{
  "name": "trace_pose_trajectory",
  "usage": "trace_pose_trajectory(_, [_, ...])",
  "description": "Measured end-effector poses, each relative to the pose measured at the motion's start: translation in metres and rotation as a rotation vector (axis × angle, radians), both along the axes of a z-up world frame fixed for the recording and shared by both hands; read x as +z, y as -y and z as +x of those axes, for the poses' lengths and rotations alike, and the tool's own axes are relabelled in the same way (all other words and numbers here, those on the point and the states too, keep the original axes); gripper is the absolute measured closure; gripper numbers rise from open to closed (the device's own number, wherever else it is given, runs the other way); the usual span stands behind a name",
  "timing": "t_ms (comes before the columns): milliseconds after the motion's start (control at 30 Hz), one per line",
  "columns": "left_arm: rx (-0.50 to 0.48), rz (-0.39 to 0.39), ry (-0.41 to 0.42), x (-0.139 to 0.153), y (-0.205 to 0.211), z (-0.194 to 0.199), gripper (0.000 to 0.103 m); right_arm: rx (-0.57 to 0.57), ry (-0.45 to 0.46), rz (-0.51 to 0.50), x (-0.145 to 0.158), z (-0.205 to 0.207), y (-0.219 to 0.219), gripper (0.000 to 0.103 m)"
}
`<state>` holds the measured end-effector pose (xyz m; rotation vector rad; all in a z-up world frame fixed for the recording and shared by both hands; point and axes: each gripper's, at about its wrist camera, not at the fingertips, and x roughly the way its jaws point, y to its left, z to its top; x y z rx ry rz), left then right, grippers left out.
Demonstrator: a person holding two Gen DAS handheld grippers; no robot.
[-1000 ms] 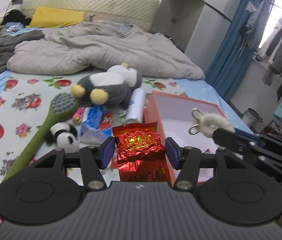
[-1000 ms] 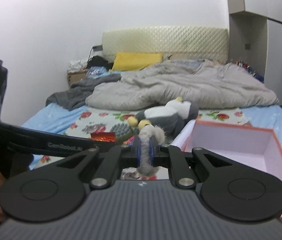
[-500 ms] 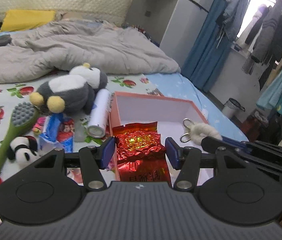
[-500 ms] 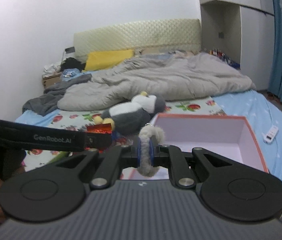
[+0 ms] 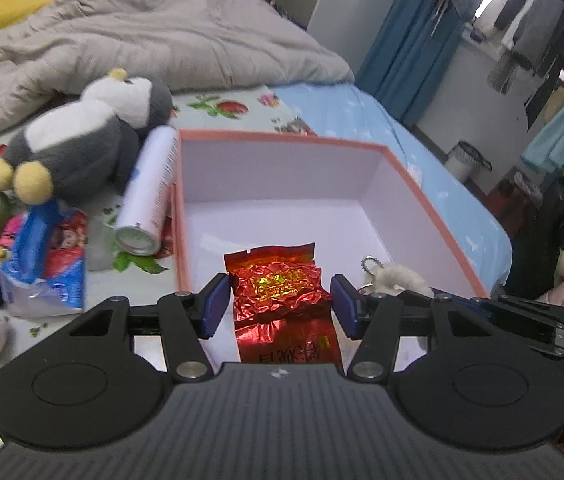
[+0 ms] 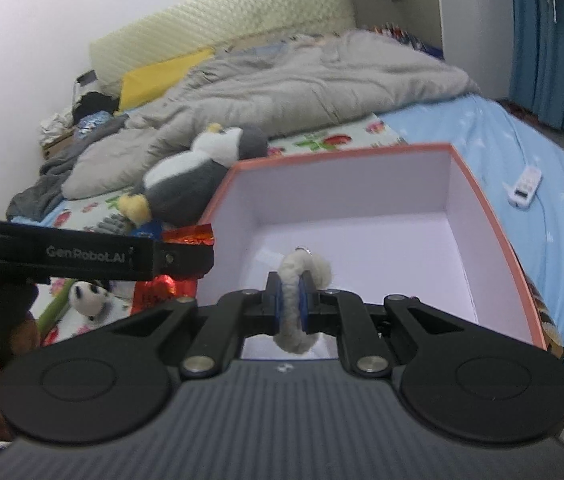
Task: Organize soft objects
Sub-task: 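Carry the keychain in the right gripper while the left carries the red packet over the box, then open the right gripper over the box while the left releases the red packet into it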
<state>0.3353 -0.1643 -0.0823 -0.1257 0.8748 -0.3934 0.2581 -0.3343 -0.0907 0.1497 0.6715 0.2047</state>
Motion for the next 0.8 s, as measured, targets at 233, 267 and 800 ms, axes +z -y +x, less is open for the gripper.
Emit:
trace_pose_trajectory(233, [-0.018,0.035,-0.068,-0.031,0.022,0.032,0.042,-0.034,-0.088,0.026,-0.030,0.028,0.016,0.090])
trace_pose_trajectory(267, [-0.018,0.037,-0.078,-0.035,0.024,0.035,0.042,-0.034,-0.093,0.026,-0.033,0.029,0.017,0.089])
trace_pose_trajectory(800, [-0.021,0.043,-0.038,-0.028,0.027,0.029,0.031,-0.035,-0.038,0.037,-0.019,0.023,0.022,0.063])
